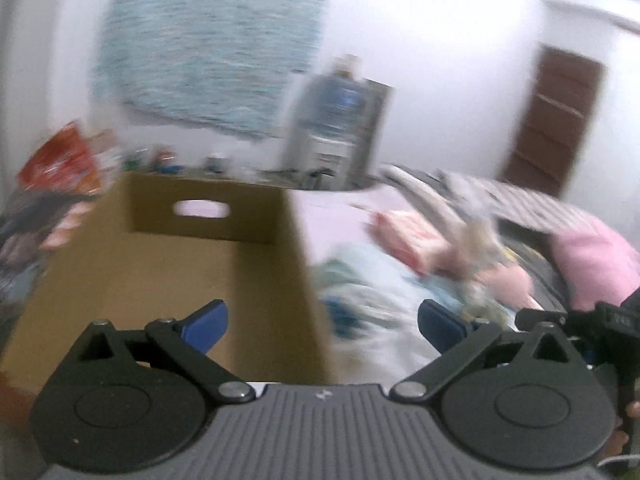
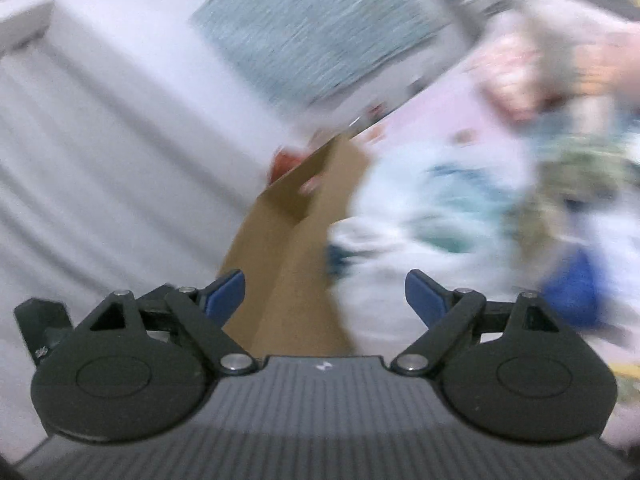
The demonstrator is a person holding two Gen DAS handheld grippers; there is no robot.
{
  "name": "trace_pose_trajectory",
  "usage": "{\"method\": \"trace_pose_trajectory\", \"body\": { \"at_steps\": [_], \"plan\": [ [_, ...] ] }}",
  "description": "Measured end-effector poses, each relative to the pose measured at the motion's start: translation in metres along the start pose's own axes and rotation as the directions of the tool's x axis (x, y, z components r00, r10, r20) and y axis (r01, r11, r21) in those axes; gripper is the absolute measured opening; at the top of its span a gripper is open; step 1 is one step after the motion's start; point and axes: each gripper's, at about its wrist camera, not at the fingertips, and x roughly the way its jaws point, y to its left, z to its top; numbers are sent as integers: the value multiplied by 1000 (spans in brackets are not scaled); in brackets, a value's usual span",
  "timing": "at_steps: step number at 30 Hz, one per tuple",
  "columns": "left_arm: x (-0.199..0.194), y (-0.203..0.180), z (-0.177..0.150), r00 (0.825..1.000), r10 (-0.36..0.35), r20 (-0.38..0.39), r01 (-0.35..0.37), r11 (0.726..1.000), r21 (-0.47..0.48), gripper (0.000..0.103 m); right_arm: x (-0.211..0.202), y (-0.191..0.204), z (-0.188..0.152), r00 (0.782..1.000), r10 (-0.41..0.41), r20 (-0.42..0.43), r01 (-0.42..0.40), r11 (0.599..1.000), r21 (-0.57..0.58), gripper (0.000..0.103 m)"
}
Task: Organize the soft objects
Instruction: 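Move the right tool back to the pile toward the blue wipe pack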
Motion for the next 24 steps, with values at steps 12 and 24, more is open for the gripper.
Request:
{"method": "trace_pose_trajectory", "body": {
  "at_steps": [12, 24],
  "plan": [
    [65, -118, -19, 927, -311, -207, 341, 932, 126, 103, -95, -96, -23, 948, -244, 204, 224, 968, 115, 87],
    [140, -182, -56, 906, -246, -345, 342, 905, 253, 98, -66, -158, 0, 964, -248, 101, 230, 960, 163, 62]
  ]
}}
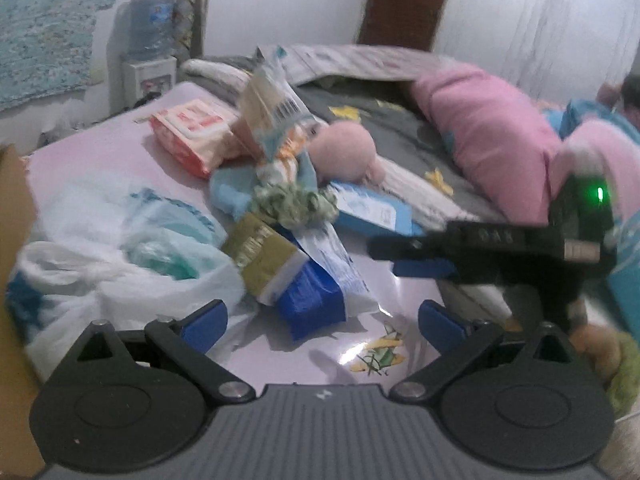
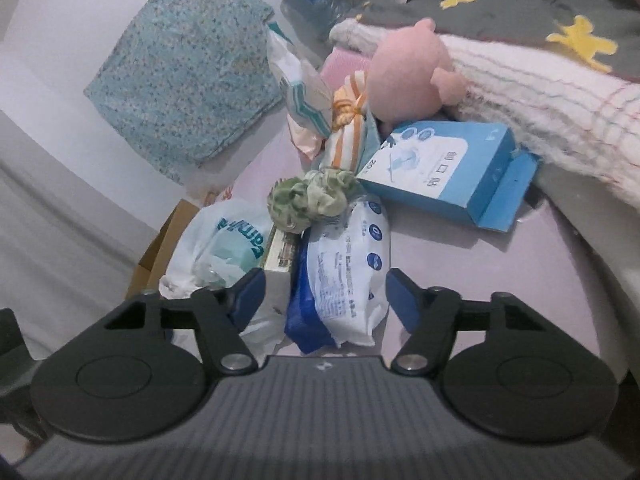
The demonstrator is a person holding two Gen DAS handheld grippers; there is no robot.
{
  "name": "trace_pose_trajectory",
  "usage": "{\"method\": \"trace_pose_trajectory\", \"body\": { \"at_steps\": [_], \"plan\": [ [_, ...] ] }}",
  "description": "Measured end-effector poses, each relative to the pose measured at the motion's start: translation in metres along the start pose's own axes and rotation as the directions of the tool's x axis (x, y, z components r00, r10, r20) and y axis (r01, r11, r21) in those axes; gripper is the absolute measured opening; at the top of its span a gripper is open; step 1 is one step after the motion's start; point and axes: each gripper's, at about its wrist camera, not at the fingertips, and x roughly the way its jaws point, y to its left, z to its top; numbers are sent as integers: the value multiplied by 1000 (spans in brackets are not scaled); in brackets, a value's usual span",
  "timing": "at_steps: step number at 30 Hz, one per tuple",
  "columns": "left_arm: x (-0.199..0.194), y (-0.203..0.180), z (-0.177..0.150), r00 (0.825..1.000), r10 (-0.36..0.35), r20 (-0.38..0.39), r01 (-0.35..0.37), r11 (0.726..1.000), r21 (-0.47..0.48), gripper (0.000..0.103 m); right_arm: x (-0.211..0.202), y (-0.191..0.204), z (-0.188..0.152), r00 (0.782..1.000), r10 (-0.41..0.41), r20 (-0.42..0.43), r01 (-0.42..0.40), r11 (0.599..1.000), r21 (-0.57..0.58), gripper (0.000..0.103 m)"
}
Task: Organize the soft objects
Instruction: 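Move the right tool back to the pile toward the blue wipe pack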
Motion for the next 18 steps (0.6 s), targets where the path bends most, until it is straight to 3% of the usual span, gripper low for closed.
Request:
{"method": "trace_pose_trajectory", "body": {
  "at_steps": [3, 10, 13, 18],
  "plan": [
    [27, -8, 0, 999, 8, -49, -7, 1000, 25, 91, 13, -3, 7, 999, -2, -41, 2, 1000, 4, 57],
    [68, -29, 2, 995, 80, -67, -71, 989, 133, 90, 40, -17, 14, 991, 2, -133, 4, 999, 46, 48],
    [80, -36, 1, 991, 115, -70, -101, 979, 176, 90, 49, -23, 13, 985, 30, -169, -17, 997, 77, 48],
    [93, -38, 1, 985, 152, -80, -135, 972, 191, 91, 54, -37, 12, 975, 119, -187, -89, 983, 163, 36]
  ]
}}
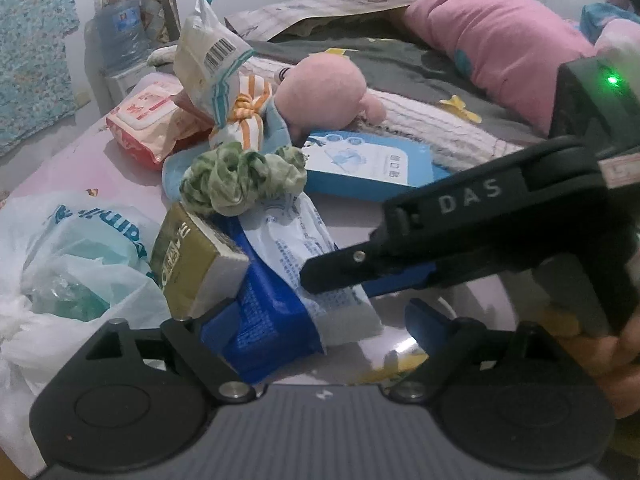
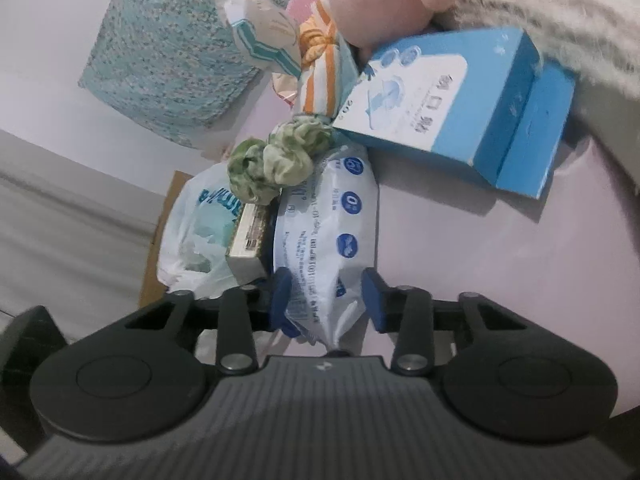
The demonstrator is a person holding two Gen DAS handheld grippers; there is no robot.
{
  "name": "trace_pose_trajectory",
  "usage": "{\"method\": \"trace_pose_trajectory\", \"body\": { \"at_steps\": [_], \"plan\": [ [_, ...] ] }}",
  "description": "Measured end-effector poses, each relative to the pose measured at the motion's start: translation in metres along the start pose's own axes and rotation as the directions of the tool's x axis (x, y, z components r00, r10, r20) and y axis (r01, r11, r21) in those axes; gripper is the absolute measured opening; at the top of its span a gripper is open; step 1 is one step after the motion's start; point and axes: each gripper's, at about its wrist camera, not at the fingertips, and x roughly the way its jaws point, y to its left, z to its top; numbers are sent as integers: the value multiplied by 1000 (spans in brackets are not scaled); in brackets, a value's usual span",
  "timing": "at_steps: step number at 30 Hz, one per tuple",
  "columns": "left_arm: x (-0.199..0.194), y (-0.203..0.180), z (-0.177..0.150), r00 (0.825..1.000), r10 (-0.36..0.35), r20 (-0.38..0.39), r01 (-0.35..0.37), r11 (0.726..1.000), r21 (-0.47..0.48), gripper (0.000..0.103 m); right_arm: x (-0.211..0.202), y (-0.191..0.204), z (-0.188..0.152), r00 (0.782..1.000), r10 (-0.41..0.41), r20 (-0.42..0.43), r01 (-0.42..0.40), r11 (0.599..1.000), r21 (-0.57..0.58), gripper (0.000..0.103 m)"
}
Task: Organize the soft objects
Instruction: 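Move the right tool back to the pile toward the blue wipe pack, then grasp the blue-and-white wet-wipe pack with the right gripper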
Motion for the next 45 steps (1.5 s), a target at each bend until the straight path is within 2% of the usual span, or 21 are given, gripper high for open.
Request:
{"method": "trace_pose_trajectory", "body": {
  "at_steps": [7, 9, 13, 16, 19, 21, 25, 27, 29, 31, 33, 37, 39, 43, 45],
  "plan": [
    [10, -4, 4, 997, 70, -20, -69, 997, 37, 89, -1, -9, -5, 996, 91, -12, -90, 994, 60, 32],
    [11, -6, 3, 994, 105, -23, -104, 993, 59, 78, -2, -9, -5, 995, 103, -5, -103, 993, 64, 32],
    [10, -8, 3, 992, 121, -19, -119, 989, 83, 74, -6, -8, -6, 993, 121, 7, -121, 989, 81, 31],
    [5, -11, 2, 992, 127, -7, -126, 987, 101, 66, -12, -9, -9, 990, 137, 32, -139, 985, 102, 31],
    [0, -13, 2, 991, 137, 8, -137, 984, 115, 54, -27, -10, -15, 987, 141, 79, -148, 984, 103, 33],
    [-5, -10, 4, 993, 120, 12, -121, 989, 88, 45, -38, -13, -19, 983, 143, 111, -156, 981, 115, 33],
    [-14, 2, 8, 997, 72, 15, -72, 997, -3, 37, -59, -23, -31, 975, 138, 172, -164, 976, 146, 33],
    [-19, 10, 10, 1000, 18, 15, -17, 997, -73, 36, -68, -27, -37, 972, 136, 194, -167, 973, 158, 33],
    [-24, 19, 11, 998, -66, 22, 69, 986, -152, 36, -76, -32, -42, 968, 131, 213, -169, 971, 171, 33],
    [-28, 27, 12, 986, -165, 33, 169, 958, -234, 35, -81, -36, -47, 966, 128, 225, -171, 968, 182, 33],
    [-31, 35, 10, 963, -263, 55, 267, 913, -309, 35, -85, -39, -51, 965, 125, 231, -171, 966, 192, 33],
    [-31, 51, -5, 908, -405, 106, 407, 793, -454, 35, -86, -42, -58, 966, 121, 229, -168, 965, 200, 33],
    [-29, 60, -17, 887, -443, 133, 444, 733, -515, 35, -85, -40, -58, 966, 123, 227, -169, 966, 197, 33],
    [-23, 76, -42, 860, -482, 168, 473, 628, -617, 35, -77, -32, -53, 966, 136, 218, -177, 968, 181, 33],
    [-23, 80, -51, 862, -475, 178, 469, 610, -639, 35, -71, -27, -50, 967, 141, 210, -178, 970, 168, 33]
  ]
}}
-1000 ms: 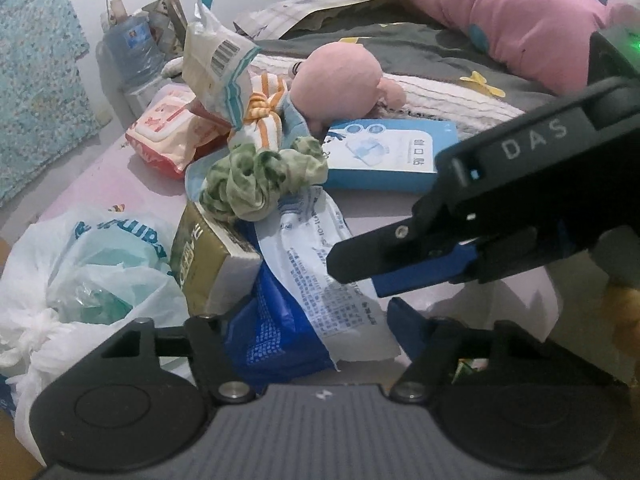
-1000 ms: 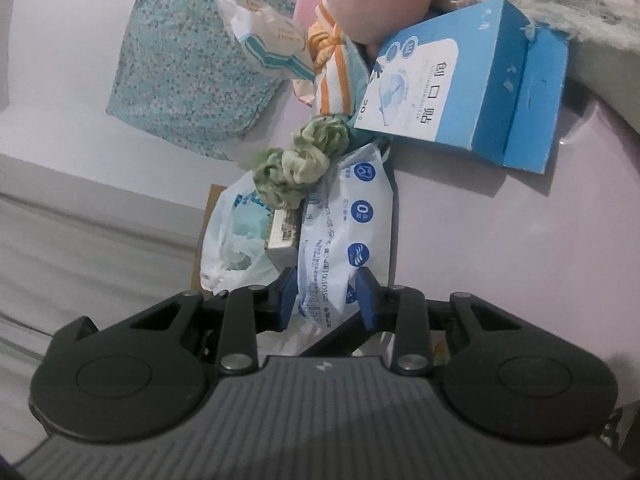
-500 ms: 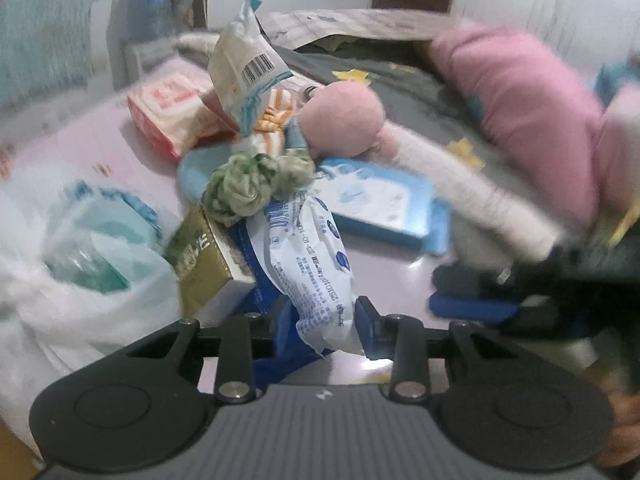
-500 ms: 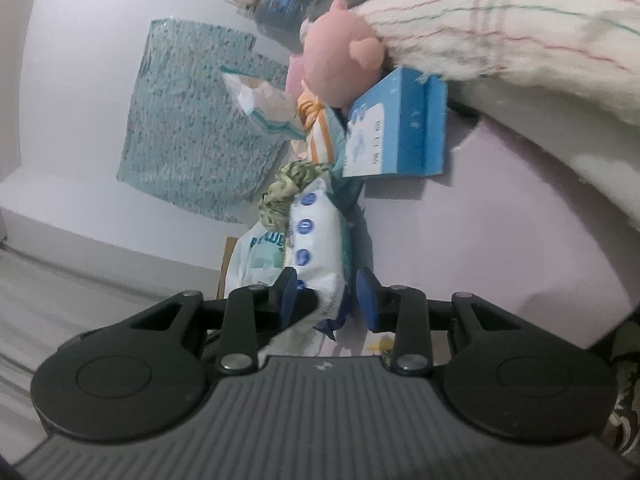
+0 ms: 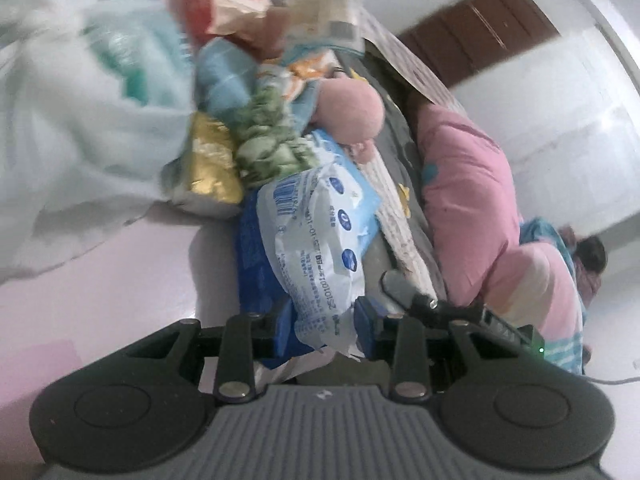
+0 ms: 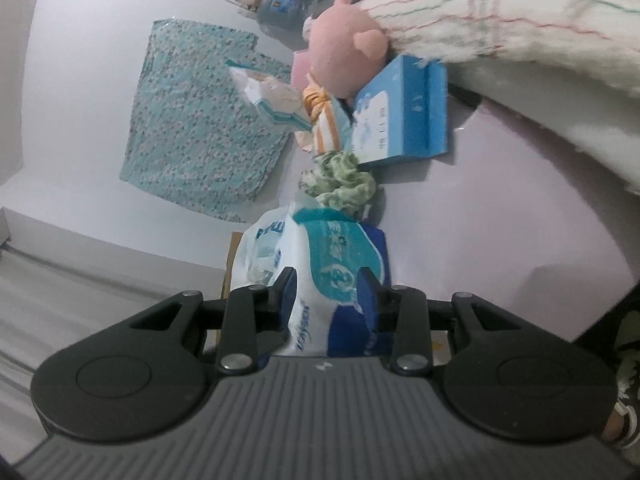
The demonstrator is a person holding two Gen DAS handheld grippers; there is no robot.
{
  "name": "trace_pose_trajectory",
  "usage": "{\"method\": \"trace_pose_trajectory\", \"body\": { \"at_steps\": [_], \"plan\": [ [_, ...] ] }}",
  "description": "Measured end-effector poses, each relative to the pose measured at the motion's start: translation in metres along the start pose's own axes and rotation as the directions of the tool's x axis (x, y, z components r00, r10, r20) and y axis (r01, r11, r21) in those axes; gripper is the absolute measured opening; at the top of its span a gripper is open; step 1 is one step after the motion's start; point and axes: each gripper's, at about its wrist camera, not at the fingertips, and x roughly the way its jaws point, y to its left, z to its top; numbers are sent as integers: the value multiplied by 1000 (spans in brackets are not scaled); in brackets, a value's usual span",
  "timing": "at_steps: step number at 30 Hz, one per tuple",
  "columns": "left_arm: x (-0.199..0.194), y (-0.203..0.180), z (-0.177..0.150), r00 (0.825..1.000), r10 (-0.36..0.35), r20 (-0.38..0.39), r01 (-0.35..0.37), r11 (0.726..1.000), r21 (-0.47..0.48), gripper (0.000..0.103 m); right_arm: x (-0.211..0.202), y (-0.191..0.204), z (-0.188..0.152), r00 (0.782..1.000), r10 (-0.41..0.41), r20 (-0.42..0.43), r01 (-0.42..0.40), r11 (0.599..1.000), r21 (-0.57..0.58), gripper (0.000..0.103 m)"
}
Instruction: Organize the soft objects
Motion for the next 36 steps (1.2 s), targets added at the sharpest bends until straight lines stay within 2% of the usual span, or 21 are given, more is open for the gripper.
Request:
{"method": "trace_pose_trajectory", "body": {
  "at_steps": [7, 10, 13, 15, 17, 20, 22, 23, 24, 27, 28, 30, 32, 33, 34, 36],
  "plan": [
    [-12, -5, -4, 998, 61, 34, -63, 995, 73, 38, 33, 18, 1, 998, 22, -60, -25, 999, -40, 33],
    [-22, -6, -6, 994, 94, 55, -99, 990, 99, 42, 49, 27, 4, 997, 13, -82, -19, 997, -73, 33],
    [-31, -9, -7, 990, 127, 66, -134, 982, 132, 52, 57, 32, 6, 994, 16, -104, -26, 996, -87, 33],
    [-36, -13, -8, 987, 143, 80, -154, 974, 166, 70, 61, 35, 5, 993, 22, -116, -33, 995, -90, 33],
    [-37, -17, -9, 983, 156, 93, -172, 965, 197, 80, 62, 34, 4, 992, 23, -128, -35, 995, -90, 33],
    [-26, -26, -7, 972, 220, 78, -233, 941, 245, 80, 65, 34, 0, 989, 36, -145, -48, 996, -75, 33],
    [-15, -30, -7, 954, 292, 66, -298, 914, 275, 69, 65, 33, -2, 988, 41, -146, -51, 996, -68, 33],
    [-8, -30, -6, 944, 325, 56, -327, 901, 285, 56, 64, 33, -2, 989, 42, -143, -52, 996, -66, 33],
    [-2, -29, -6, 935, 351, 43, -348, 892, 288, 52, 63, 32, -3, 990, 42, -137, -51, 997, -63, 33],
    [-2, -22, -4, 957, 291, 17, -287, 932, 221, 47, 52, 27, -1, 993, 47, -110, -52, 997, -49, 33],
    [-4, -17, -2, 967, 253, 2, -249, 951, 183, 43, 47, 26, 0, 994, 44, -97, -49, 998, -48, 33],
    [-1, -4, 2, 989, 134, -57, -130, 989, 67, 37, 38, 22, 2, 996, 42, -73, -45, 998, -39, 33],
    [4, 8, 1, 995, 22, -94, -26, 999, -41, 36, 27, 16, 4, 998, 43, -47, -44, 999, -24, 33],
    [8, 12, -1, 994, -11, -106, 3, 997, -75, 36, 23, 14, 5, 999, 39, -35, -39, 999, -17, 33],
    [10, 14, -2, 994, -24, -111, 14, 996, -90, 36, 18, 11, 6, 999, 33, -23, -33, 999, -9, 33],
    [14, 14, -4, 993, -1, -116, -9, 996, -86, 37, 14, 6, 8, 999, 30, -12, -30, 1000, 5, 33]
  ]
}}
